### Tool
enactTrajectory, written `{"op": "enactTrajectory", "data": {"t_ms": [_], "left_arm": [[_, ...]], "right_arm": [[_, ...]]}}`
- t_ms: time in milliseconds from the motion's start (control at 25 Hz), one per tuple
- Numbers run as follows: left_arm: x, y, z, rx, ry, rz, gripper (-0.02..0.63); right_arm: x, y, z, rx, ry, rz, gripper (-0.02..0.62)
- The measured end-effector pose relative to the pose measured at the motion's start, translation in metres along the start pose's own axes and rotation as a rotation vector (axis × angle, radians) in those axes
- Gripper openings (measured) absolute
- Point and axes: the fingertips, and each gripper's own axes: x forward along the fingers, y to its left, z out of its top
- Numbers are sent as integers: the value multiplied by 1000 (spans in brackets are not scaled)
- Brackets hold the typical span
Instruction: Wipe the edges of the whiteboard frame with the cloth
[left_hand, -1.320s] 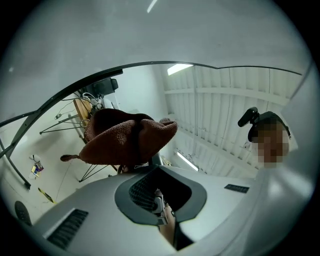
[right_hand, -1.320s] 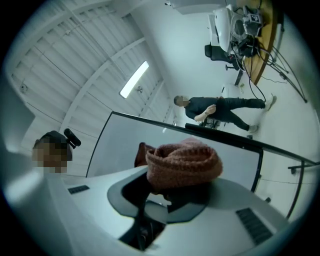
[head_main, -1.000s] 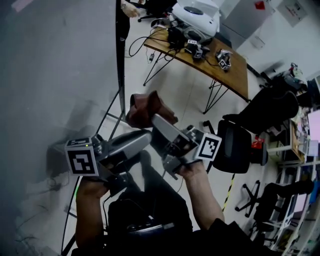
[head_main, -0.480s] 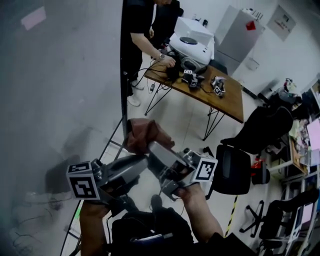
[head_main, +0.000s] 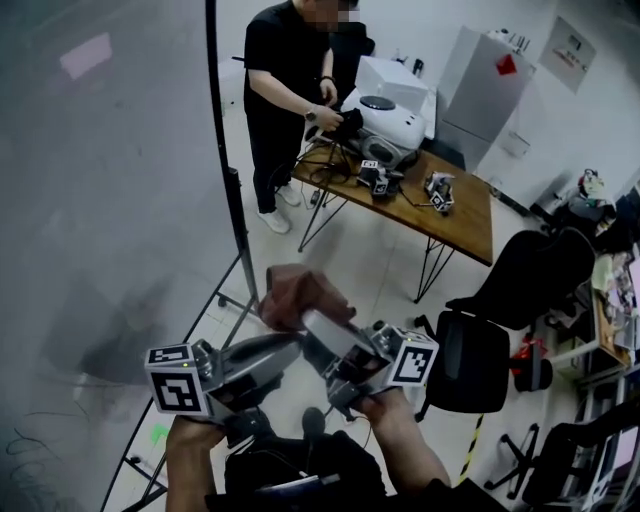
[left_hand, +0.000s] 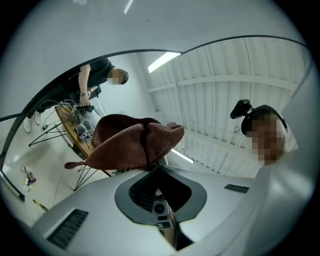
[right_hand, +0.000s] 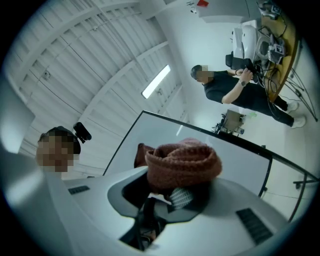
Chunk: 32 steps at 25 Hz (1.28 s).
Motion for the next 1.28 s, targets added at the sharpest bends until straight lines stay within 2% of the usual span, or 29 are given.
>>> {"op": "enactTrajectory", "data": {"t_ms": [440,800,1280], "left_arm": [[48,1,-45,12,3,73,-3],[56,4,-62,3,-35,118,-3],[43,-21,-53,45,-16,56,-5]], "right_arm": [[-56,8,15,43,28,47,86],[-74,10,14,85,52,97,86],[-55,35,8,17,48,102,86]]}}
